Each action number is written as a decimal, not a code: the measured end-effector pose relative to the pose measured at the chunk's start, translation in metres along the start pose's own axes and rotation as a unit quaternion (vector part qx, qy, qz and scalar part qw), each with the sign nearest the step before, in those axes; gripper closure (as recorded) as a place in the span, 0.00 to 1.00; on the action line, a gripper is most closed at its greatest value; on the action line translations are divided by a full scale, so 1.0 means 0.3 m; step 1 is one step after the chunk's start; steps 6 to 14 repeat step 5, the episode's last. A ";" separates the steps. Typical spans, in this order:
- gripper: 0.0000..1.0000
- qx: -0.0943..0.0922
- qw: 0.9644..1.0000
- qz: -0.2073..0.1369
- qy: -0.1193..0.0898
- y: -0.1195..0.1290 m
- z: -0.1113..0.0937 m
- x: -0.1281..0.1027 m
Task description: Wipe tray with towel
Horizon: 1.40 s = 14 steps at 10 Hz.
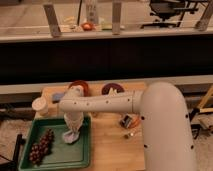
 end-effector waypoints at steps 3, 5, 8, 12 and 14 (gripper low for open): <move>1.00 0.001 0.999 -0.034 -0.008 -0.053 0.005 -0.060; 1.00 -0.001 0.998 -0.058 -0.017 -0.051 0.009 -0.131; 1.00 -0.001 0.998 -0.058 -0.017 -0.051 0.009 -0.131; 1.00 -0.001 0.998 -0.058 -0.017 -0.051 0.009 -0.131; 1.00 -0.001 0.998 -0.058 -0.017 -0.051 0.009 -0.131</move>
